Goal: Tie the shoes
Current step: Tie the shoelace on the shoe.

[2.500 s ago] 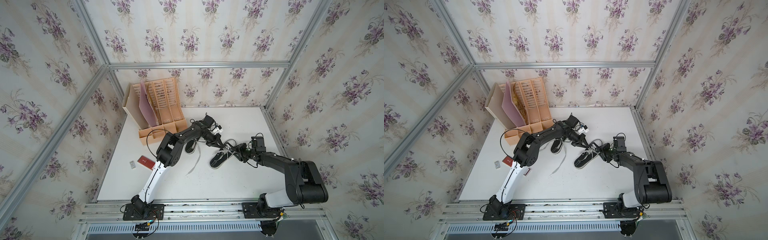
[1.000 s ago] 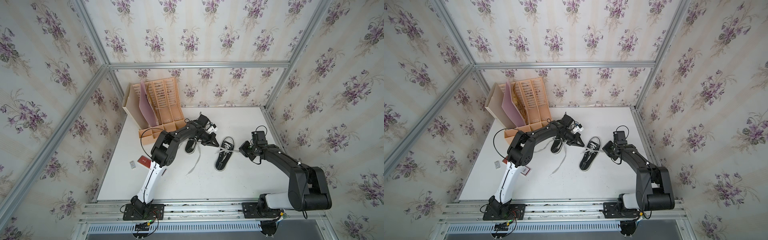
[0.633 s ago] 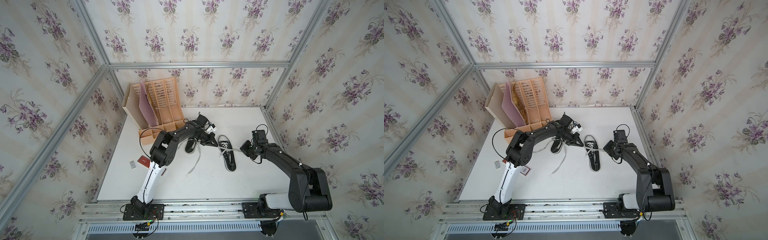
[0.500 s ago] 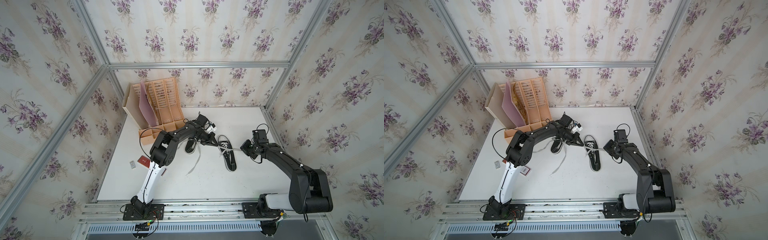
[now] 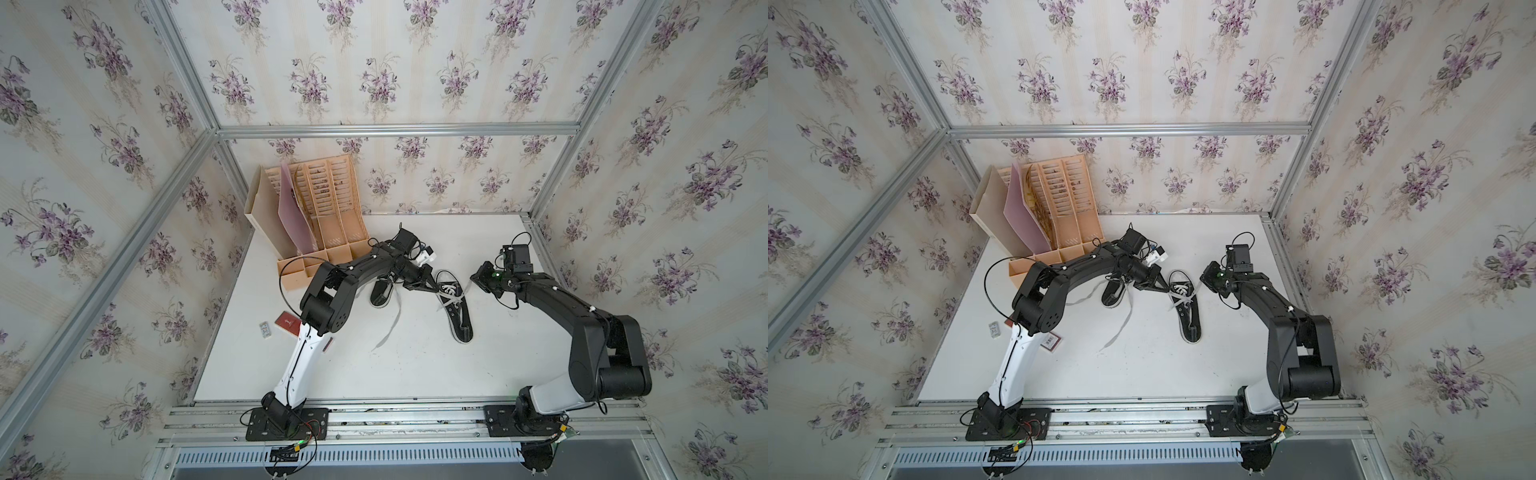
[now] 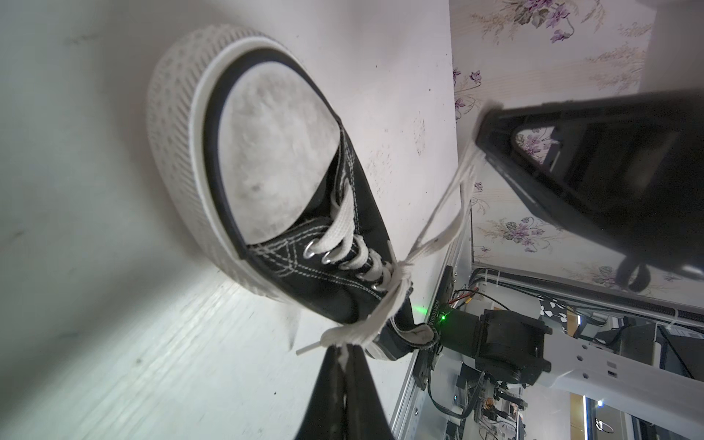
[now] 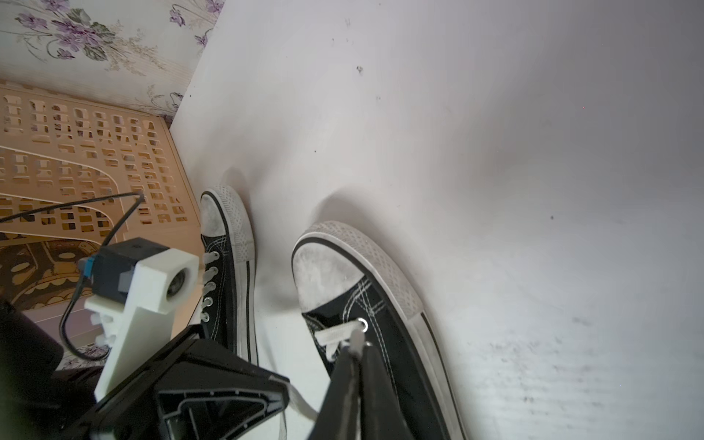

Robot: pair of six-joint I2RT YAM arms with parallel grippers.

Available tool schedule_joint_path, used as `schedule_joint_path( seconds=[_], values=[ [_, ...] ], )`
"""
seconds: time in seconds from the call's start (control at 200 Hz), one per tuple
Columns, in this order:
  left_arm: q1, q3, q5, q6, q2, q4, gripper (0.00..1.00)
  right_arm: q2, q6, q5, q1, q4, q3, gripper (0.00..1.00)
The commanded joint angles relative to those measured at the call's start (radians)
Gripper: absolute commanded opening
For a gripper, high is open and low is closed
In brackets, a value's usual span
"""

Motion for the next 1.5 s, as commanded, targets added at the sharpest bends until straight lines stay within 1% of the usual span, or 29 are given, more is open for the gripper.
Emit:
schedule_joint_path(
  seconds=[0.0,0.08,0.15,0.19,0.24,0.33,0.405,0.44,0.48,0.514,0.574,0.659,0.754,0.849,1.044,1.493],
  values=[
    [0.001,-0.010,-0.011,-0.006,0.002,0.003,0.03,0.055,-0.090,0.049,-0.004,-0.013,0.069,0.41],
    [0.003,-0.022,-0.021,-0.012,0.003,0.002,0.02,0.083,-0.146,0.116,-0.011,-0.067,0.131,0.52],
    [0.003,-0.032,-0.027,-0.015,0.005,-0.002,0.02,0.071,-0.174,0.156,-0.026,-0.096,0.147,0.60],
    [0.003,-0.035,-0.026,-0.014,0.005,-0.002,0.02,0.052,-0.180,0.157,-0.038,-0.104,0.143,0.62],
    [0.003,-0.039,-0.028,-0.013,0.004,-0.003,0.02,0.021,-0.180,0.149,-0.049,-0.119,0.132,0.63],
    [0.003,-0.040,-0.026,-0.008,0.006,-0.008,0.02,-0.040,-0.166,0.102,-0.050,-0.166,0.100,0.57],
    [0.004,-0.035,-0.025,-0.006,0.012,-0.012,0.02,-0.094,-0.124,0.009,-0.050,-0.201,0.041,0.47],
    [0.005,-0.030,-0.023,-0.005,0.016,-0.016,0.02,-0.128,-0.079,-0.037,-0.050,-0.201,-0.009,0.41],
    [0.004,-0.027,-0.022,-0.004,0.021,-0.018,0.02,-0.158,-0.032,-0.087,-0.050,-0.179,-0.063,0.38],
    [0.004,-0.023,-0.019,-0.005,0.024,-0.018,0.03,-0.194,0.033,-0.146,-0.047,-0.128,-0.132,0.34],
    [0.005,-0.018,-0.017,-0.004,0.028,-0.020,0.02,-0.238,0.144,-0.207,-0.041,-0.038,-0.227,0.30],
    [0.004,-0.010,-0.017,0.000,0.033,-0.027,0.02,-0.266,0.230,-0.226,-0.034,0.033,-0.302,0.28],
    [0.004,-0.001,-0.012,0.003,0.039,-0.029,0.02,-0.246,0.257,-0.232,-0.032,0.071,-0.339,0.26],
    [0.004,0.002,-0.011,0.005,0.039,-0.030,0.02,-0.198,0.269,-0.251,-0.018,0.105,-0.337,0.26],
    [0.004,0.006,-0.012,0.007,0.040,-0.033,0.02,-0.129,0.317,-0.240,-0.004,0.186,-0.320,0.26],
    [0.005,0.014,-0.008,0.006,0.046,-0.030,0.02,-0.094,0.333,-0.235,0.007,0.216,-0.318,0.26]
  ],
)
